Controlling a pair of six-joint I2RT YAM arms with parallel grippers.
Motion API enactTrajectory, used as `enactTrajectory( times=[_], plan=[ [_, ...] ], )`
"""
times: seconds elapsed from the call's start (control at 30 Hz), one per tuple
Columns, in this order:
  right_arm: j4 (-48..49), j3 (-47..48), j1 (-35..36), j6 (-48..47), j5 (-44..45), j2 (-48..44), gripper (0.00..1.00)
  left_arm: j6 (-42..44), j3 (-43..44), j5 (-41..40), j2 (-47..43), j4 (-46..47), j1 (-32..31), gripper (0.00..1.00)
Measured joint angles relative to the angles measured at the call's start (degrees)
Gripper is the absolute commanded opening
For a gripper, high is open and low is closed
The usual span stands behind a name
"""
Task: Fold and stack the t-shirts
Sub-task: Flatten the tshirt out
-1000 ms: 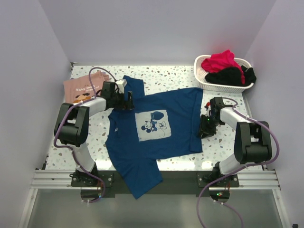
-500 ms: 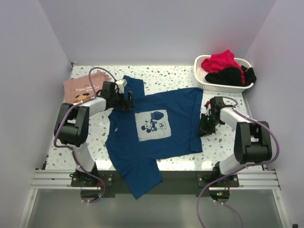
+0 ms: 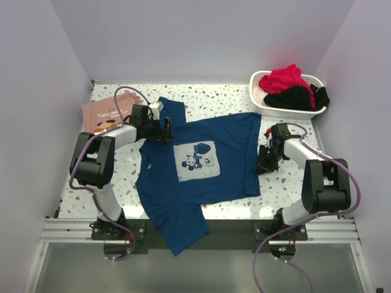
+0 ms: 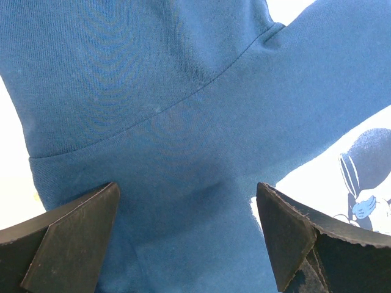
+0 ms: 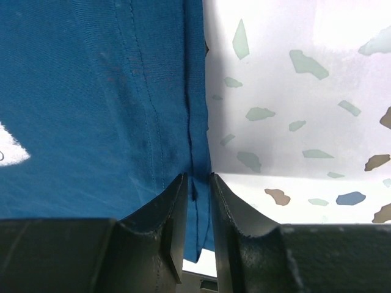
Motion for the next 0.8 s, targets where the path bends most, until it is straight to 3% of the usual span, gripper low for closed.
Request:
enactTrajectory(
  times=[0.3,0.6,0.8],
  plan=[
    [0.02,0.04,0.00,-0.02,-0.09,-0.57,0.21,0.02,0.02,0.26,0.15,0.37,0.02,1.00],
    [0.07,0.04,0.00,-0.07,-0.50,-0.57,0.01,0.00,0.02,0.61,0.24,0.55,0.15,1.00],
    [0.07,0.04,0.00,-0.22,-0.55,-0.48,0.00,0.00,0.02,0.85,0.37,0.90,0.24,1.00]
  ],
)
